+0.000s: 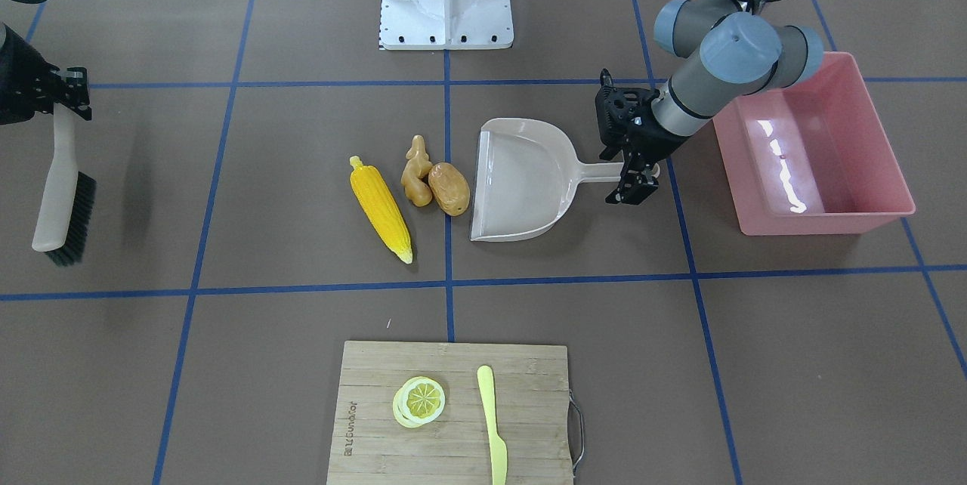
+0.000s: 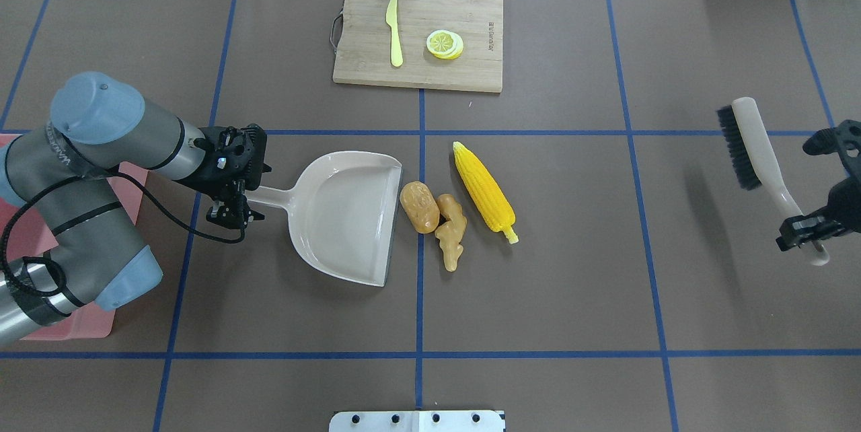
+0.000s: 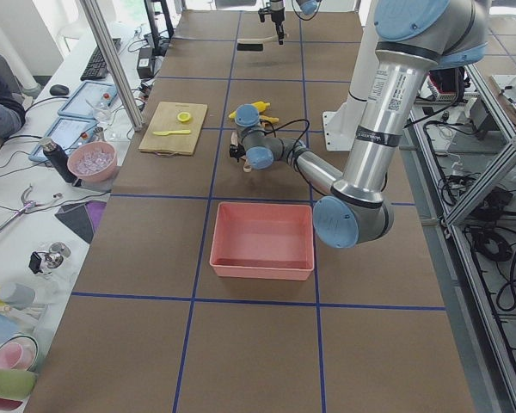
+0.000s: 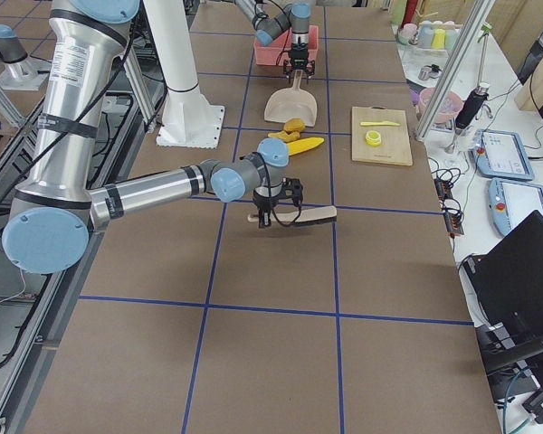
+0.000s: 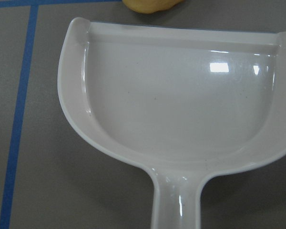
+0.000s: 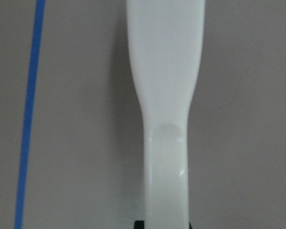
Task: Sweep and dump trash into bin
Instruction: 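Lift the white-handled brush with the right gripper and carry it toward the dustpan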
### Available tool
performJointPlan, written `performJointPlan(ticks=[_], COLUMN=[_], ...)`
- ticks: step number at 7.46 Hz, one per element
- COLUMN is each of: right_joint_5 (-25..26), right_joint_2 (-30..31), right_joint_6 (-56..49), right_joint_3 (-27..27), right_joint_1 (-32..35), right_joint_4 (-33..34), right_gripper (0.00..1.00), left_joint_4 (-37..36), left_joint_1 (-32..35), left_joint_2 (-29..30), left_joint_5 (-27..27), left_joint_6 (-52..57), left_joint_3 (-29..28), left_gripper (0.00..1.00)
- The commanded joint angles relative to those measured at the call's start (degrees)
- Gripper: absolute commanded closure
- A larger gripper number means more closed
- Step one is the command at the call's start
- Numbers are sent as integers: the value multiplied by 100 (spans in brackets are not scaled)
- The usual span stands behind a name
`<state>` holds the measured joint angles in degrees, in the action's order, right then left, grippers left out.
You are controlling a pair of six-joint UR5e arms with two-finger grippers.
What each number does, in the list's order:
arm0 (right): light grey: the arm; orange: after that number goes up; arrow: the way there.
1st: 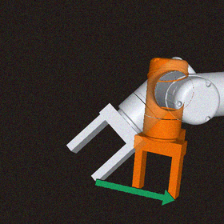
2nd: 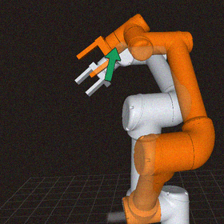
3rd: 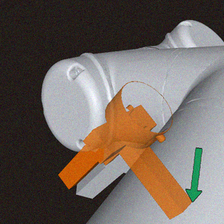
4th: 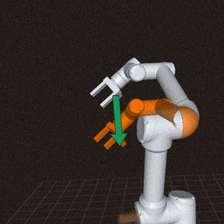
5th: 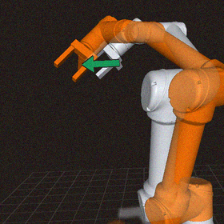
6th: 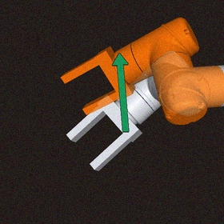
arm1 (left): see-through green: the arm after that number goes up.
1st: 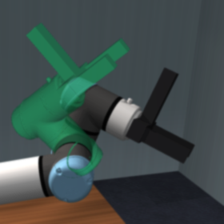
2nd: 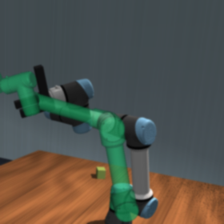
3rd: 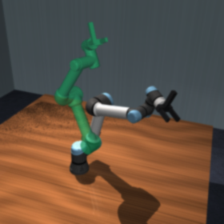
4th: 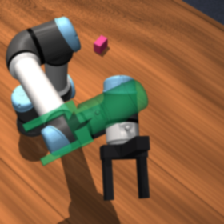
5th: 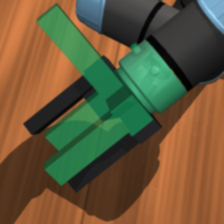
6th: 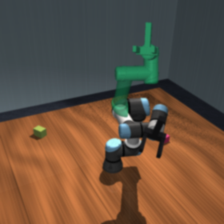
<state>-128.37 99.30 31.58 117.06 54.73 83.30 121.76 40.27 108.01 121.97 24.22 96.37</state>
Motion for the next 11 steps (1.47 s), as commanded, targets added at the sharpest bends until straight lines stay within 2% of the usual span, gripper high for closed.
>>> performJointPlan(ticks=[1, 3, 4, 5, 6, 7, 9, 11], right_joint_5=[441, 445, 453, 401, 70, 14, 371, 724], right_joint_2=[-1443, -2620, -2853, -2864, -2951, -2969, -2943, -2829], right_joint_6=[41, 233, 547, 916, 1598, 2388, 3044, 3055], right_joint_3=[2, -427, -490, -473, -430, -264, 44, 28], right_joint_1=[-398, -865, -1076, -1087, -1209, -1480, -2147, -2649], right_joint_4=[1175, 1852, 2021, 2032, 2006, 1997, 1997, 2040], right_gripper=[100, 100, 100, 100, 100, 100, 100, 100], left_joint_4=[6, 6, -29, -29, -29, -38, -56, -47], left_joint_1=[-37, -10, -28, -28, -36, -45, -45, -45], left_joint_2=[-8, -17, -17, -17, -34, -60, -69, -69], left_joint_5=[2, 55, 55, 55, 55, 64, 64, 55], left_joint_6=[-40, -67, -58, -67, -67, -58, 12, 30], left_joint_3=[48, 75, 57, 49, 31, 40, 31, 14], left_gripper=[12, 14, 19, 20, 23, 23, 13, 7])
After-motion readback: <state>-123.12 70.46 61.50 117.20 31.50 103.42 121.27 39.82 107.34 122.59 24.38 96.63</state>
